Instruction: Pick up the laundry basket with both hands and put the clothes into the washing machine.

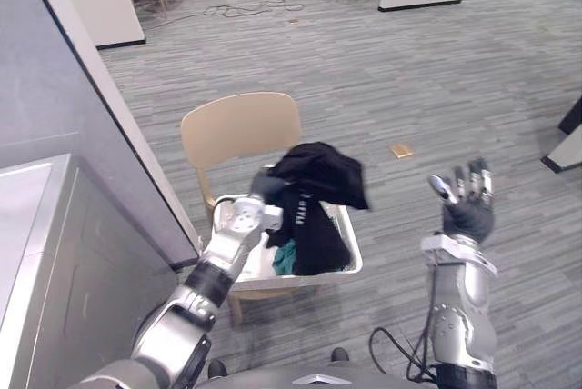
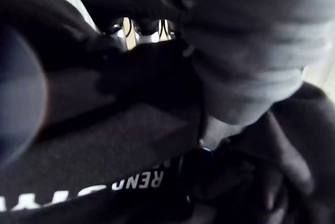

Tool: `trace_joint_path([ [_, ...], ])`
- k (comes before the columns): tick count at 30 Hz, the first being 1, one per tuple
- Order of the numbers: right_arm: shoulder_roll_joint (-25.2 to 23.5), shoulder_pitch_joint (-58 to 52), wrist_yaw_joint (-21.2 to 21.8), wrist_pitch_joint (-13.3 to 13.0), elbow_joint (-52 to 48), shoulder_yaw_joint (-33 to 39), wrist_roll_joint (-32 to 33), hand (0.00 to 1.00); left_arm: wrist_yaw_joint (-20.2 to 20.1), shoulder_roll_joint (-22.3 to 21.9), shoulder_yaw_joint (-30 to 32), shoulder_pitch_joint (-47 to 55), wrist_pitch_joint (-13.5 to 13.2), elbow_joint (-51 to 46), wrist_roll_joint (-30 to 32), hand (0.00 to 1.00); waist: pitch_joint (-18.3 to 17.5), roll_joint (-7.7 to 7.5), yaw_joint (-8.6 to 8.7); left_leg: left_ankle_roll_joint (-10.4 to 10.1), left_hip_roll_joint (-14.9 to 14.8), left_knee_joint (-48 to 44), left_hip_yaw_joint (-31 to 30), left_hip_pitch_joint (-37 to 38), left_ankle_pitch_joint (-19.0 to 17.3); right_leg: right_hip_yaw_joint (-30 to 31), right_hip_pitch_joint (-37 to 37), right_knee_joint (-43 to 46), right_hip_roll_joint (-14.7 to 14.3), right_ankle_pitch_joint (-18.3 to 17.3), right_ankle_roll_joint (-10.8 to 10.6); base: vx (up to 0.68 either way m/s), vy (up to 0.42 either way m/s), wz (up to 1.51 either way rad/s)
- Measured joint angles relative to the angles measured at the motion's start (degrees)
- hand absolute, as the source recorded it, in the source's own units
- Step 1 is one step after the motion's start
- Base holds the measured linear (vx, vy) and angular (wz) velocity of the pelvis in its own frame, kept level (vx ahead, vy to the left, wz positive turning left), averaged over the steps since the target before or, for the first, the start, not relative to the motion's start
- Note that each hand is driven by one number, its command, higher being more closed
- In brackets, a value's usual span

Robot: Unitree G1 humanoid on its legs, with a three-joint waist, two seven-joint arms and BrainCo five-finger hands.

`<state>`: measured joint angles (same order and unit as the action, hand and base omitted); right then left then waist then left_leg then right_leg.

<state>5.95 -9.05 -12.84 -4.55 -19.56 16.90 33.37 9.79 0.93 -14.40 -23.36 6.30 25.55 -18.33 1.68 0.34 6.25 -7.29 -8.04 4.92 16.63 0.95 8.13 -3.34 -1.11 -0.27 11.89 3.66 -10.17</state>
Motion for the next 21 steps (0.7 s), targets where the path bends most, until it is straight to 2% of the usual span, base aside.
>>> trace_joint_path([
  [6,-3.9,-6.0,0.2,0.0,0.2,7.2,0.0,0.00,1.7,1.2,12.8,8.9,0.0,-6.4,-0.4,1.00,-0.1,0.12,0.39,-0.2,-0.2,0.0,0.8,0.1,-0.3,1.0,-0.8,0.6,-0.2,-0.2,0.4,-0.01,-0.004,-0.07],
  [9,-7.1,-8.2,0.3,0.3,0.4,8.8,0.0,0.00,2.5,0.9,15.9,13.1,-0.5,-10.1,-1.8,1.00,-0.4,0.30,0.40,-0.2,-0.2,0.0,0.8,0.1,-0.3,1.0,-0.9,0.8,-0.2,-0.2,0.7,0.00,0.000,0.00],
  [12,-8.5,-10.0,0.4,1.4,5.1,9.6,-0.2,0.00,2.4,0.4,18.9,19.2,-1.0,-14.0,-1.9,1.00,-1.5,0.29,0.34,0.0,-0.3,0.0,1.0,0.4,-0.2,1.1,-0.8,0.8,-0.3,-0.3,0.8,0.00,-0.006,-0.02],
  [15,-9.9,-11.9,1.6,2.8,11.9,10.5,-1.7,0.00,1.3,-0.8,20.7,26.5,-1.7,-17.8,-2.3,1.00,-1.8,0.37,-0.09,-0.1,-0.4,0.0,1.2,1.5,-0.4,1.0,0.2,1.3,-0.4,-0.7,0.8,0.00,0.000,0.00],
  [18,-11.2,-15.8,2.0,3.8,16.5,11.3,-1.8,0.00,-0.9,-2.5,21.2,34.8,-1.9,-20.4,-3.2,1.00,-2.3,0.74,-1.46,-0.4,-0.6,0.0,1.5,3.2,-1.5,0.7,1.6,2.2,-0.4,-1.9,0.7,-0.02,-0.002,0.02],
  [21,-11.8,-17.4,2.3,5.0,21.8,11.6,-1.6,0.00,-3.8,-4.7,22.2,42.0,-1.9,-23.1,-4.1,1.00,-2.6,0.61,-2.07,-0.3,-0.9,0.0,1.5,3.4,-1.7,-0.6,2.6,2.8,-0.3,-2.9,0.3,-0.06,-0.011,0.16],
])
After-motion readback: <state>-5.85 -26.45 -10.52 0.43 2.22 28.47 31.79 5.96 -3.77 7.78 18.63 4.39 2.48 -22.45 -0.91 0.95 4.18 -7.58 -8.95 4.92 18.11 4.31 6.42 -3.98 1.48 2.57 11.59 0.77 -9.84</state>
